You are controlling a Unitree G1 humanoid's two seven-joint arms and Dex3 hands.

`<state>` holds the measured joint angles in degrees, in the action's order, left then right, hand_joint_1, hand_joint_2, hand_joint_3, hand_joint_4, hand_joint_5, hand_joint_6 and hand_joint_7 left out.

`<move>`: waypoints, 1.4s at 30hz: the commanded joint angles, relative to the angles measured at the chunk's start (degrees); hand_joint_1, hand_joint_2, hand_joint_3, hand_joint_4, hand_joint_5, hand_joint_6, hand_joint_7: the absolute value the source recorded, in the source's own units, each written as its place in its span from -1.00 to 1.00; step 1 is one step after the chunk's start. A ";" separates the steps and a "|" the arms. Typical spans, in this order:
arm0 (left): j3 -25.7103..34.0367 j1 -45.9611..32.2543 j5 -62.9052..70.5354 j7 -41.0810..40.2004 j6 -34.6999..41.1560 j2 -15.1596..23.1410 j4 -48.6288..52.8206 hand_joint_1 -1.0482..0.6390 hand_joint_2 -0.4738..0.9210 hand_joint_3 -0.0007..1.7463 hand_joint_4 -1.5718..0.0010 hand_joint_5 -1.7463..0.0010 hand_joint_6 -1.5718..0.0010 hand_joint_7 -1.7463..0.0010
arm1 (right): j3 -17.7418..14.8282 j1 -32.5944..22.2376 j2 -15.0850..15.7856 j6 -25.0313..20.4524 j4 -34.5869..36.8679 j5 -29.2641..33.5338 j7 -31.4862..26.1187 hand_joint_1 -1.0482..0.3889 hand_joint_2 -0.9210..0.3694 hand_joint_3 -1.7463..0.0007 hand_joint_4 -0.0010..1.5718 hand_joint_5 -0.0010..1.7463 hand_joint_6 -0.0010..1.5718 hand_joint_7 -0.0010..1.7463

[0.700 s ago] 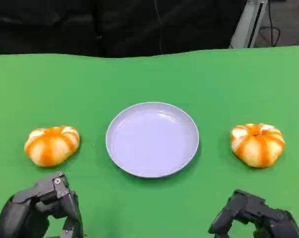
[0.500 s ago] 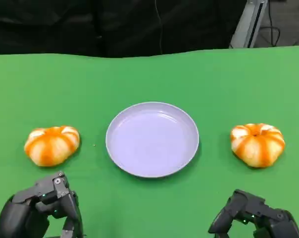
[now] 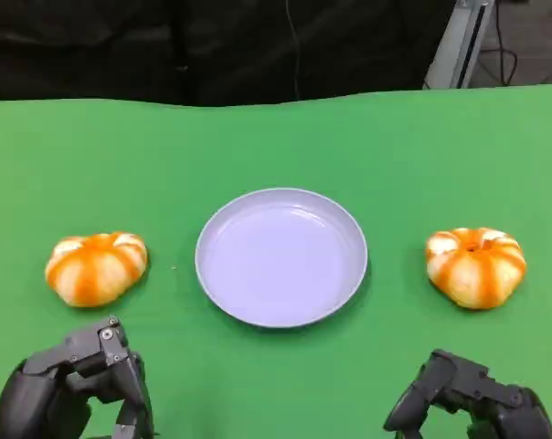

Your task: Grasp the bread from the table and place it into the plate.

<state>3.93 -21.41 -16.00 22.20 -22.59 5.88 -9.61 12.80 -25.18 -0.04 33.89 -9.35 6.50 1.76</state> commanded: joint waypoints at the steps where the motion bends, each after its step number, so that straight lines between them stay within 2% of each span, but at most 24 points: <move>1: 0.97 1.20 0.60 0.65 1.56 2.96 -0.40 0.27 0.38 0.41 0.11 -0.90 0.14 -0.65 | -0.08 -0.35 0.12 -0.19 -0.52 -0.50 -0.16 0.37 -0.02 -0.61 -0.07 0.88 0.01 0.55; 3: 1.17 1.78 0.00 1.01 2.72 3.99 -0.43 0.21 0.46 0.17 0.24 -0.76 0.17 -0.44 | -0.11 -0.39 0.19 -0.25 -0.59 -0.67 -0.08 0.37 -0.03 -0.61 -0.07 0.88 0.01 0.55; 4: 1.40 2.09 0.76 0.72 3.34 4.72 -0.76 0.20 0.48 0.11 0.26 -0.72 0.18 -0.39 | -0.11 -0.43 0.16 -0.33 -0.65 -0.68 -0.10 0.37 -0.04 -0.61 -0.08 0.88 0.00 0.56; 7: 1.91 2.48 2.92 -0.13 4.95 6.33 -2.13 0.15 0.60 -0.18 0.38 -0.42 0.25 -0.05 | -0.09 -0.54 0.09 -0.39 -0.77 -0.41 -0.24 0.37 -0.03 -0.60 -0.07 0.88 0.00 0.56; 9: 2.12 2.58 4.48 -0.58 5.77 7.07 -3.10 0.15 0.64 -0.24 0.38 -0.34 0.26 0.04 | -0.01 -0.66 0.06 -0.54 -0.92 -0.43 -0.23 0.38 -0.03 -0.61 -0.07 0.88 0.01 0.56; 11: 2.29 2.69 5.98 -0.97 6.33 7.59 -3.87 0.11 0.71 -0.41 0.42 -0.17 0.26 0.28 | 0.08 -0.78 0.02 -0.77 -1.11 -0.59 -0.17 0.37 -0.03 -0.61 -0.06 0.88 0.01 0.56; 13: 2.41 2.85 8.10 -1.27 7.59 8.71 -5.13 0.11 0.73 -0.46 0.42 -0.13 0.25 0.36 | 0.11 -0.81 0.03 -0.88 -1.20 -0.67 -0.15 0.37 -0.03 -0.61 -0.06 0.88 0.01 0.56; 14: 2.52 3.05 9.67 -1.41 8.57 9.59 -6.04 0.01 0.82 -0.63 0.55 0.02 0.32 0.55 | 0.13 -0.82 0.03 -1.00 -1.29 -0.72 -0.13 0.36 -0.03 -0.60 -0.07 0.88 0.01 0.56; 15: 2.60 3.18 10.79 -1.52 9.35 10.18 -6.72 -0.03 0.89 -0.76 0.59 0.10 0.33 0.69 | 0.14 -0.83 0.04 -1.10 -1.37 -0.76 -0.11 0.35 -0.04 -0.59 -0.07 0.88 0.00 0.57; 17: 2.71 3.80 14.16 -2.24 11.09 11.40 -7.88 -0.06 0.95 -0.87 0.61 0.17 0.32 0.80 | 0.19 -0.74 0.03 -1.25 -1.40 -0.89 -0.05 0.34 -0.05 -0.57 -0.07 0.88 0.00 0.57; 18: 2.74 4.19 16.22 -2.75 12.03 12.04 -8.43 -0.18 0.97 -0.93 0.66 0.29 0.38 0.88 | 0.21 -0.67 0.04 -1.28 -1.36 -0.97 0.00 0.36 -0.06 -0.58 -0.08 0.88 -0.01 0.57; 21: 2.62 5.33 21.30 -3.83 13.49 13.59 -9.20 -0.25 1.00 -0.98 0.65 0.42 0.41 0.95 | 0.19 -0.55 0.03 -1.23 -1.25 -0.77 -0.09 0.37 -0.06 -0.58 -0.09 0.89 -0.02 0.56; 27: 0.48 10.60 36.29 -6.03 15.74 18.50 -7.43 -0.39 1.00 -0.97 0.81 0.57 0.59 1.00 | 0.11 -0.36 0.11 -0.48 -0.70 -0.26 -0.23 0.38 -0.06 -0.59 -0.08 0.89 0.00 0.57; 36: -4.97 20.02 53.52 -14.24 15.96 21.24 1.95 -0.29 0.94 -1.00 0.87 0.67 0.63 1.00 | 0.19 -0.83 0.14 -0.67 -1.14 -0.66 -0.11 0.35 -0.03 -0.60 -0.08 0.90 0.00 0.57; 42: -8.60 24.88 60.74 -16.36 19.21 21.76 6.58 -0.28 0.93 -1.00 0.94 0.69 0.67 1.00 | 0.20 -1.00 0.13 -0.87 -1.49 -0.51 -0.16 0.33 -0.06 -0.58 -0.08 0.89 -0.01 0.57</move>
<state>-3.18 1.39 42.18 7.33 -4.78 26.30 -5.26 13.08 -25.71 -0.10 32.97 -10.06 6.38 1.78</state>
